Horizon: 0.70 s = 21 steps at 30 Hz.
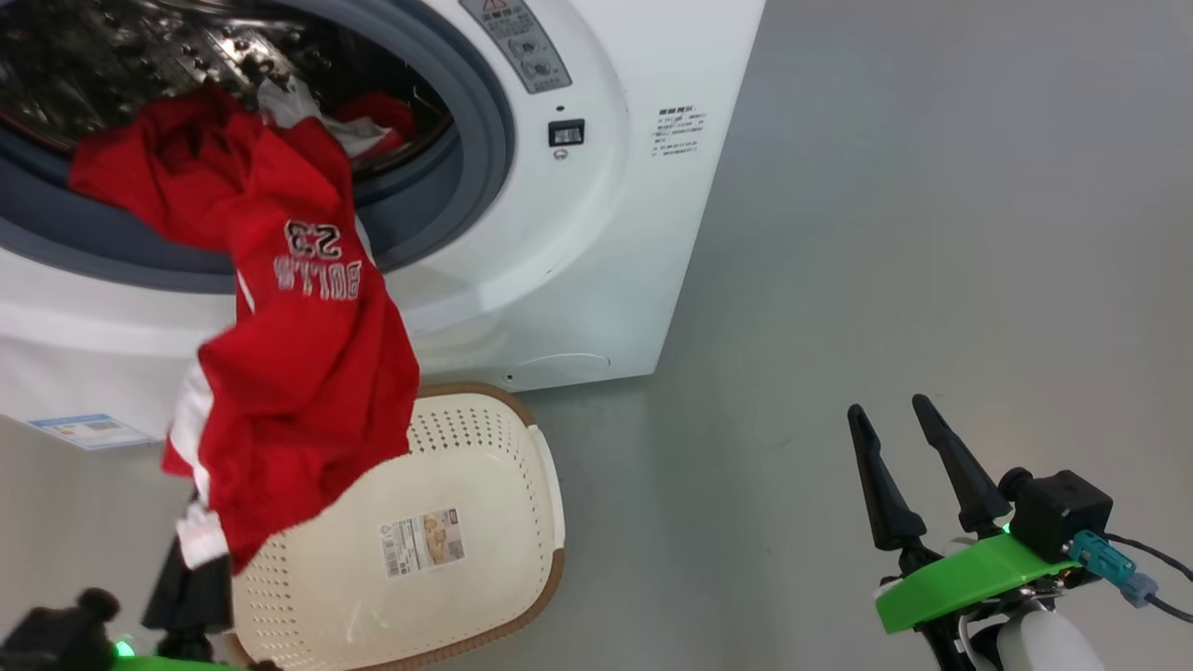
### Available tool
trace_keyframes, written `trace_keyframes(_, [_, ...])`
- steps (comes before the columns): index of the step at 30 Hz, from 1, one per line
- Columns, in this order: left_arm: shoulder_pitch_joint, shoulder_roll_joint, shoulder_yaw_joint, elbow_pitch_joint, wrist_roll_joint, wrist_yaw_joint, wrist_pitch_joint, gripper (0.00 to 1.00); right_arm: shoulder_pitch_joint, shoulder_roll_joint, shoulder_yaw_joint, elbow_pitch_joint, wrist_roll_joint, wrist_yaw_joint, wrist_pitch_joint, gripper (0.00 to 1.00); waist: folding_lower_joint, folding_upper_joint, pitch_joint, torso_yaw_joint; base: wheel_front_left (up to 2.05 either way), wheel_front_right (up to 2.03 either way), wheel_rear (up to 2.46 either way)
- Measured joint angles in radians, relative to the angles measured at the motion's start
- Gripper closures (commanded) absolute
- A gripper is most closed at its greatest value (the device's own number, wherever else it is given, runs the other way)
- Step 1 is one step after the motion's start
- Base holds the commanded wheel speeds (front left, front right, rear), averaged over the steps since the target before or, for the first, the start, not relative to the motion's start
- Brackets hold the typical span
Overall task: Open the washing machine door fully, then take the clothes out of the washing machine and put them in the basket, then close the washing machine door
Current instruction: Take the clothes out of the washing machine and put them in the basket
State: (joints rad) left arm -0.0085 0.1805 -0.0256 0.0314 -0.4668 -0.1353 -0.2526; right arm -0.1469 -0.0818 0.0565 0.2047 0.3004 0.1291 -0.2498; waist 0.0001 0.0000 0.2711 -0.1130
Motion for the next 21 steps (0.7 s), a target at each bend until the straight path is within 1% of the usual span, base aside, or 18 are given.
trace_keyframes(1, [-0.002, -0.001, -0.020, 0.061, 0.007, 0.000, -0.001, 1.00, -0.007, 0.004, 0.001, -0.001, 0.000, 0.000, 0.000, 0.00, -0.0001, 0.0000, 0.008, -0.002, 0.00, 0.00, 0.00])
trace_keyframes(4, [-0.028, -0.001, -0.055, 0.177, -0.001, 0.000, -0.001, 1.00, -0.025, 0.012, 0.002, -0.005, -0.002, 0.000, 0.000, 0.00, -0.0001, 0.0000, 0.024, -0.005, 0.00, 0.00, 0.00])
trace_keyframes(7, [-0.090, 0.011, -0.092, 0.297, -0.002, 0.000, -0.001, 1.00, -0.038, 0.015, 0.002, -0.006, -0.005, 0.000, 0.000, 0.00, 0.0000, 0.0000, 0.043, -0.010, 0.00, 0.00, 0.00])
trace_keyframes(13, [-0.207, 0.037, -0.200, 0.544, -0.015, 0.000, -0.001, 1.00, -0.044, 0.020, 0.002, -0.015, -0.007, 0.000, 0.000, 0.00, -0.0001, 0.0000, 0.079, -0.029, 0.00, 0.00, 0.00])
trace_keyframes(21, [-0.347, 0.046, -0.369, 0.797, -0.071, 0.000, -0.001, 1.00, -0.072, 0.025, 0.004, -0.030, -0.009, 0.000, 0.000, 0.00, -0.0001, 0.0000, 0.133, -0.063, 0.00, 0.00, 0.00])
